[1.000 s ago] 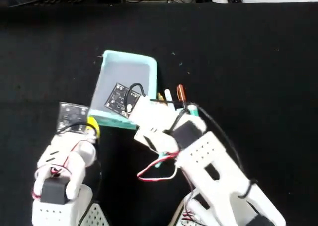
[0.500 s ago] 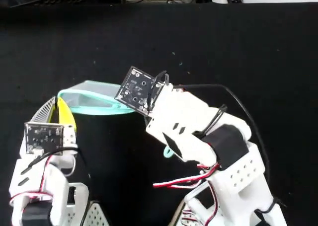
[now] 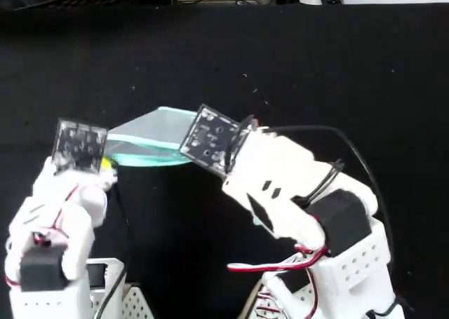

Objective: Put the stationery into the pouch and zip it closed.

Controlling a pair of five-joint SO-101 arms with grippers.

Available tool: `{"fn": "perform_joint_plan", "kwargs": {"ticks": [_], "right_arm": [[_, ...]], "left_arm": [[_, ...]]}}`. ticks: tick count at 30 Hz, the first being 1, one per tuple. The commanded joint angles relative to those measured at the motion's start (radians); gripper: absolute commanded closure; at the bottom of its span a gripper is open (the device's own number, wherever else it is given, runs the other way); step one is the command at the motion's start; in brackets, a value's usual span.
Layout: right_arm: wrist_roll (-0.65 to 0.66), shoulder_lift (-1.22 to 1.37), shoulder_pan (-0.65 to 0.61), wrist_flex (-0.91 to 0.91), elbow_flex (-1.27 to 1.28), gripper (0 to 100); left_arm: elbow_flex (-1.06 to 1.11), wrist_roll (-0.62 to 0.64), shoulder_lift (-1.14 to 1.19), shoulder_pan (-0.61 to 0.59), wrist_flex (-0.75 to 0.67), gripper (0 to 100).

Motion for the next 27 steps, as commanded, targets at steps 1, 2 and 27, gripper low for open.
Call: {"fn": "perform_joint_plan", "kwargs": {"ticks": [1,2,27], "right_arm": [[0.002,-0.030,0.043,-0.034,-0.074,98.6],[0.000,-0.028,0.043,-0.035,-0.090,98.6],[-0.040,-0.031,-0.029,0.046,-0.002,98.6]], "left_arm": [[-0.337,0.017,0.201,0.004,0.137,97],[-0.423,0.020,0.255,0.005,0.190,97],[-0.734,0.071,0.555,0.208,0.473,83]]}}
